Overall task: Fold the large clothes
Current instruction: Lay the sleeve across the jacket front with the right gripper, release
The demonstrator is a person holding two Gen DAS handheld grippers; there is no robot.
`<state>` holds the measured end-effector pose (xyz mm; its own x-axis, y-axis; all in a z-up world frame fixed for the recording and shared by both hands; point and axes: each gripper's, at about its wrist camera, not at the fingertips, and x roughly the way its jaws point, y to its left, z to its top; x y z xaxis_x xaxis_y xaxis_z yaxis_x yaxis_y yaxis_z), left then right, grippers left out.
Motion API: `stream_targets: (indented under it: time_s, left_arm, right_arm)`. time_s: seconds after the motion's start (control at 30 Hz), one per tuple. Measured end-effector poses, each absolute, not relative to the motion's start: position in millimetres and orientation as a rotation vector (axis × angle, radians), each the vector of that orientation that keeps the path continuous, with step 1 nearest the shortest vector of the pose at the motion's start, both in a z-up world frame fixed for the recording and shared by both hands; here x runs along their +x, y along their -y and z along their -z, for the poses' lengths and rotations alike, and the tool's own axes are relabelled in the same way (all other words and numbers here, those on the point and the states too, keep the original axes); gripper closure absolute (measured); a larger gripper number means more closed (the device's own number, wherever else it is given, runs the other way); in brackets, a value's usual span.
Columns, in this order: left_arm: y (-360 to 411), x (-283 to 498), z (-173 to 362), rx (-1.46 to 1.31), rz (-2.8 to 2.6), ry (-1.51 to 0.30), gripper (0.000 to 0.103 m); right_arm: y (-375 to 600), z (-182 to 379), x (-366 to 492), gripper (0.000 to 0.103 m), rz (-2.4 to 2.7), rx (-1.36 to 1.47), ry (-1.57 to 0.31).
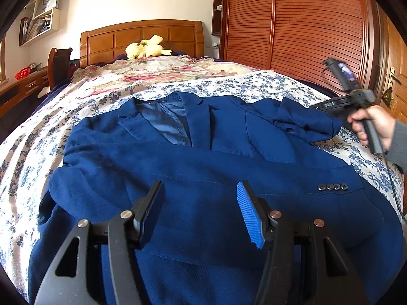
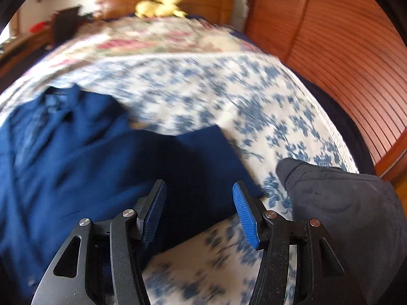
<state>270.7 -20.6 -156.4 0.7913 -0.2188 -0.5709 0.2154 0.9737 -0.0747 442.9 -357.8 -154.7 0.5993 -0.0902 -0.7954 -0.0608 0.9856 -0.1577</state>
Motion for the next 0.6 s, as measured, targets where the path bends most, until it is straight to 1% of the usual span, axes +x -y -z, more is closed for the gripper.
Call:
stream_targets:
  time_s: [0.2,0.3,0.43,0.5,0.53,0.57,0.6]
  left_arm:
    - [21,273,157,-0.008,0.238,-0.620,0.045]
    - [21,273,158,-0.005,0.239,-0.619,0.045]
    - [21,272,158,-0.004,0.238,-0.618,0.045]
    - [22,272,158,-0.002,0.238,-0.618,0.045]
    - [22,272,157,0.000,0.237,-0.618,0.045]
    - [22,272,157,0.004,0.235,-0.618,0.045]
    - [22,271,157,0.006,0.233,-0.618,0.045]
  right_arm:
    - [381,187,469,0.047,0.094,-0.141,-1.018]
    - [383,193,471,0.045,0.096,-0.136,-1.035]
    - [384,195,469,0.045,0.080,-0.115,-1.041]
    - [383,196,466,0.064,0.013,-0.098,-1.051]
    - [379,196,463,0.084,-0.016,-0.098,-1.060]
    - [374,196,461,0.100,-0.043,-0.108,-1.075]
    - [368,197,458,0.101,-0.054,-0.135,-1.087]
